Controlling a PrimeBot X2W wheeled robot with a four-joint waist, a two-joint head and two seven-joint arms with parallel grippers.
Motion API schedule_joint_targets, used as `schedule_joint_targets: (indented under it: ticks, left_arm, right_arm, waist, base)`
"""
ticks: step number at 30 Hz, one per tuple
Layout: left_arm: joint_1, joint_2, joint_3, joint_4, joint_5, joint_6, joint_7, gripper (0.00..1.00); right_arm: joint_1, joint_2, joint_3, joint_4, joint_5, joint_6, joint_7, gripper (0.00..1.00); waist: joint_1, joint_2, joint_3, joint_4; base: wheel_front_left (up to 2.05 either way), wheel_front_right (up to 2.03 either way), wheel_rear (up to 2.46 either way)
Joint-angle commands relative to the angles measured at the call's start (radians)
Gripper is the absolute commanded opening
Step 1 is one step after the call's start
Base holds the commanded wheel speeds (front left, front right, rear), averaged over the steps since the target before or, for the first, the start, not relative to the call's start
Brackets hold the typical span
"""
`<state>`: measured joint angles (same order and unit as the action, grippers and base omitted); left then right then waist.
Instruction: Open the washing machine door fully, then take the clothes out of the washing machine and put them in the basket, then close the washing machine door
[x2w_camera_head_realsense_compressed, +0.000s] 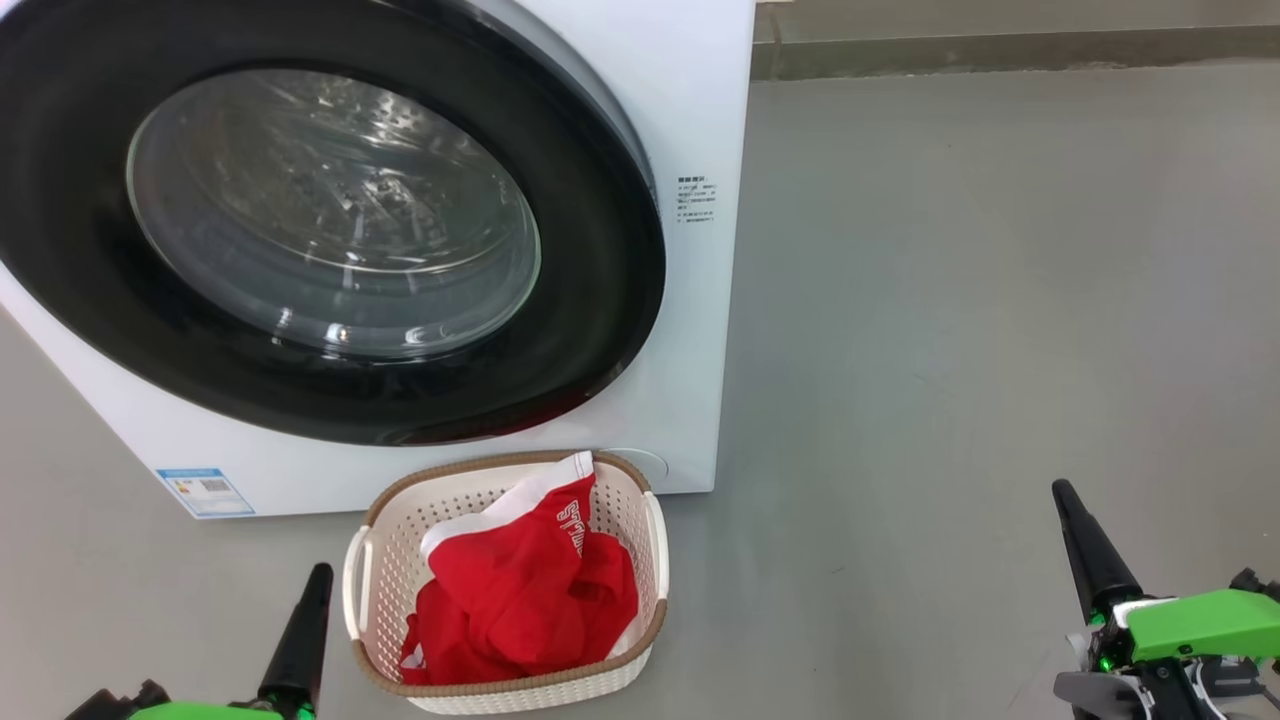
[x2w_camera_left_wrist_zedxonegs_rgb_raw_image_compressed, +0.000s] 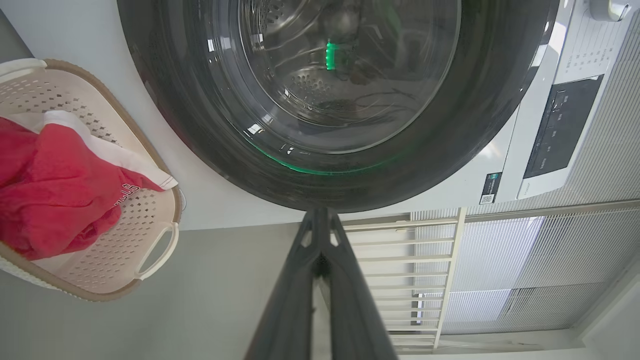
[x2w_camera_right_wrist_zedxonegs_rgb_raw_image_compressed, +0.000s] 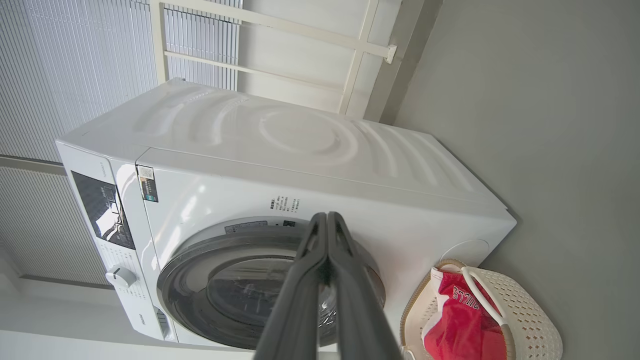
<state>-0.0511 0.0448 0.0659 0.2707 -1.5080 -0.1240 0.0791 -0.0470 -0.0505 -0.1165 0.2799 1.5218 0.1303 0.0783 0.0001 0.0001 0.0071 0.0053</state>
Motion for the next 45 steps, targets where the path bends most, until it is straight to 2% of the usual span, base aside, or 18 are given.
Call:
schedule_joint_targets:
  ticks: [1,9,45]
  left_arm:
    - [-0.049,0.009,0.037,-0.026,-0.026,-0.006,0.01,0.0]
    - [-0.057,0.009,0.044,-0.026,-0.104,-0.007,0.031,0.0]
    - [-0.057,0.007,0.046,-0.026,-0.102,-0.007,0.033,0.0]
  right_arm:
    - [-0.048,-0.006,0.014,-0.032,0.028,0.0,0.009,0.0]
    - [-0.06,-0.004,0.008,-0.035,0.091,0.0,0.031,0.0]
    - [-0.061,-0.002,0.005,-0.035,0.089,0.0,0.033,0.0]
  waist:
    - [-0.0001,-0.0001,-0.001,-0.001]
    - [-0.0001,-0.0001,-0.004,-0.005]
    - [-0.0001,-0.0001,-0.004,-0.005]
  base:
    - [0.0,0.0,0.0]
    - [0.0,0.0,0.0]
    - [0.0,0.0,0.0]
